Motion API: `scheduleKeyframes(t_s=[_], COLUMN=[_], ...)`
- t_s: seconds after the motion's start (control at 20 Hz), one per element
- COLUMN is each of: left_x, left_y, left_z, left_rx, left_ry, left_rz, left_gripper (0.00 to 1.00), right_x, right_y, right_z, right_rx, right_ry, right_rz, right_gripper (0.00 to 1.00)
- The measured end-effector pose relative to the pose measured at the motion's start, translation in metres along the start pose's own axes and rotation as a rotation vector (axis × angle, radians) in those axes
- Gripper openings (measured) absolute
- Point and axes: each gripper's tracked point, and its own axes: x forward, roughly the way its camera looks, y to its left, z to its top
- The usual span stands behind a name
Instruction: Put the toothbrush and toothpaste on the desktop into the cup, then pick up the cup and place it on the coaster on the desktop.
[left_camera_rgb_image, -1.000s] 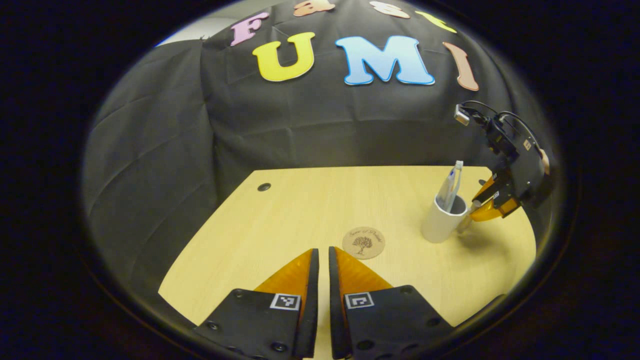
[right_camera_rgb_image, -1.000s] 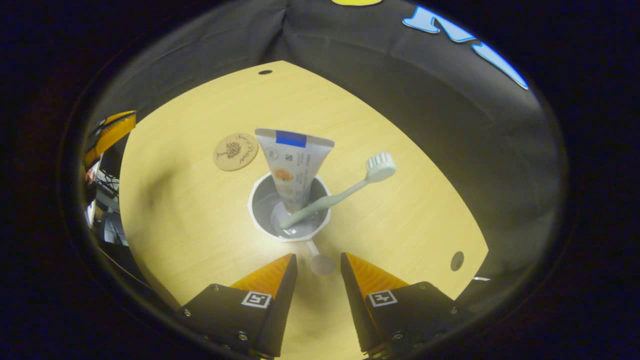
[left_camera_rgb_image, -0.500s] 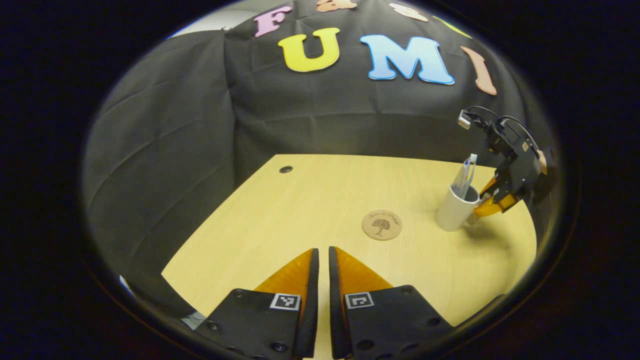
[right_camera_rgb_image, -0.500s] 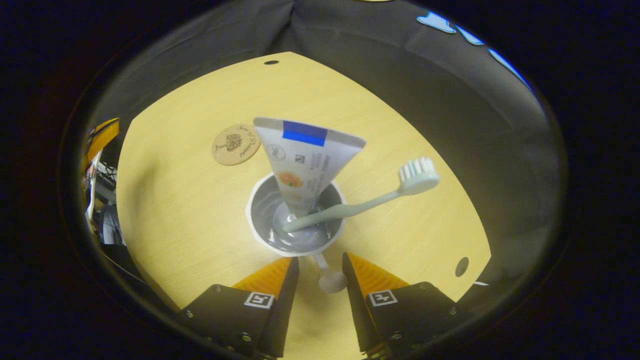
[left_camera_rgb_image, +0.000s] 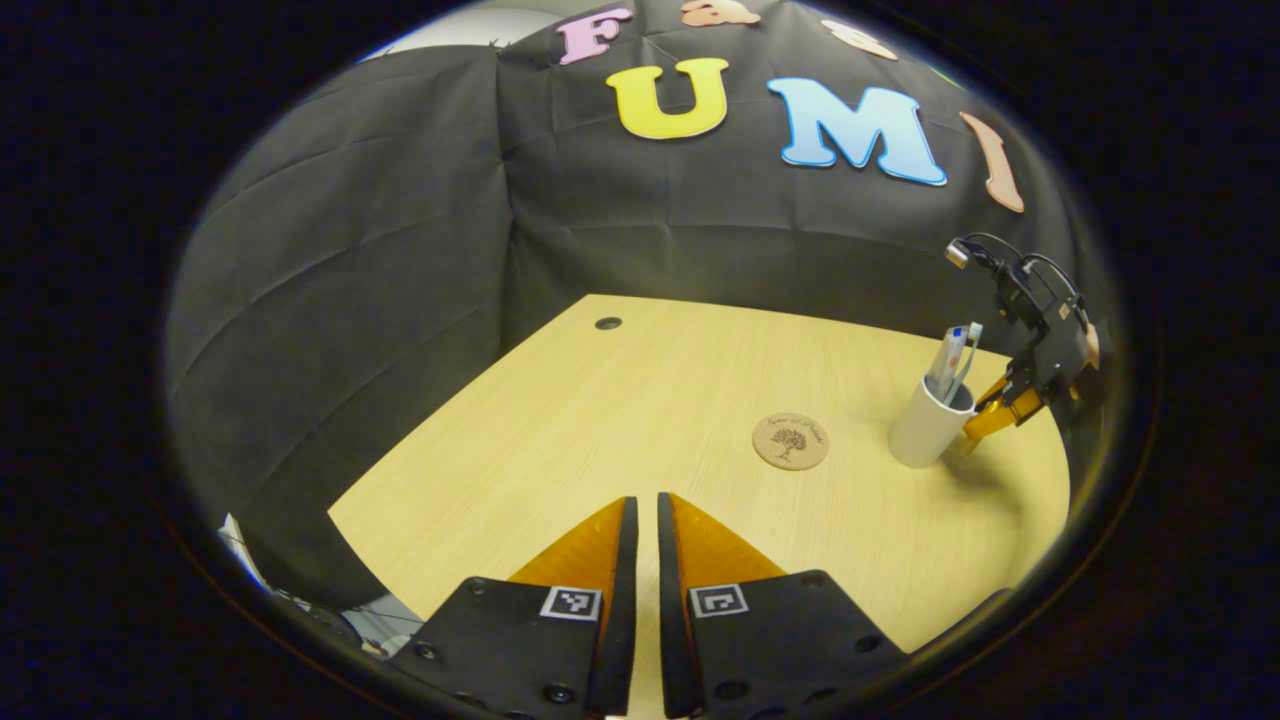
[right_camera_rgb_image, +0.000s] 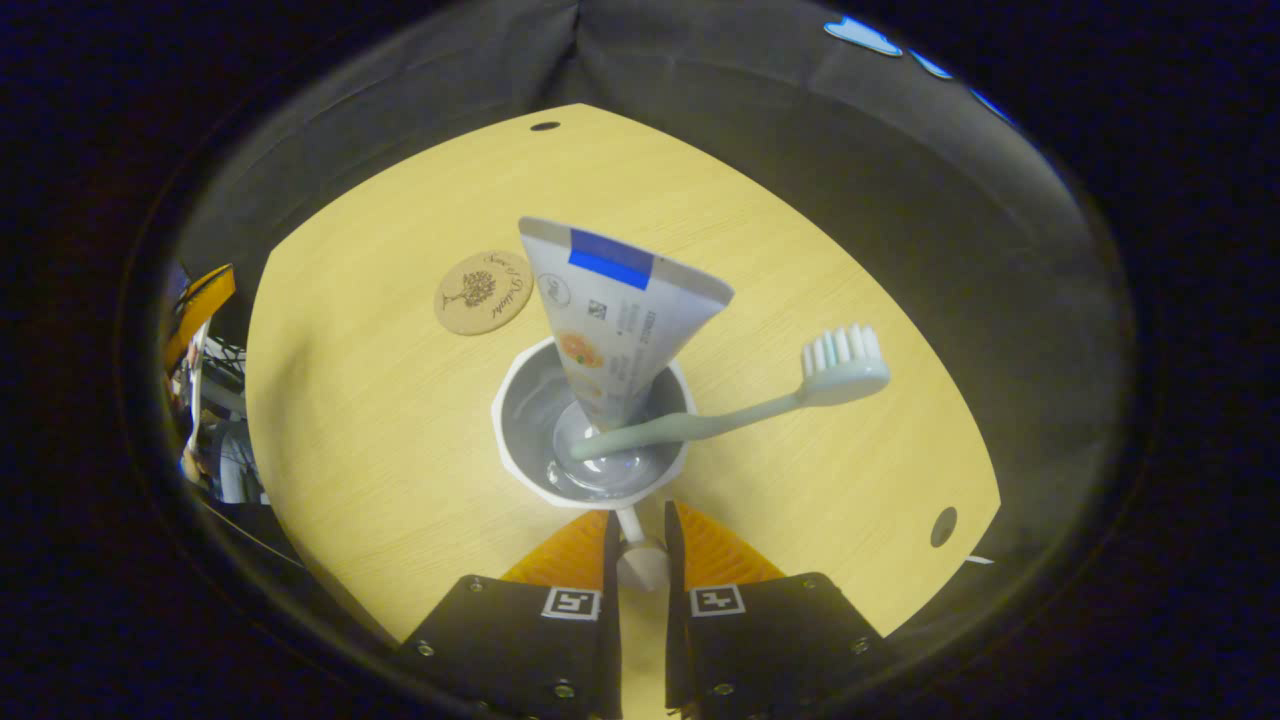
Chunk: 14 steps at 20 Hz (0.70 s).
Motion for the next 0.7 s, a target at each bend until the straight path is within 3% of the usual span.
scheduleKeyframes(t_s=[0.05, 0.2, 0.7], left_x=[0.0, -0.001, 0.001], left_y=[0.0, 0.002, -0.008], left_z=[0.001, 0.002, 0.012], left_rx=[-0.004, -0.008, 0.004], left_ry=[-0.003, -0.014, -0.031], left_rz=[0.004, 0.016, 0.014], left_gripper=[0.18, 0.19, 0.18], right_x=[-0.003, -0.001, -0.008], right_y=[0.001, 0.003, 0.009], right_z=[-0.001, 0.0, 0.003], right_rx=[0.015, 0.012, 0.067], right_ry=[0.005, -0.015, -0.051], right_rz=[-0.007, -0.022, -0.027], right_gripper=[0.11, 0.07, 0.07])
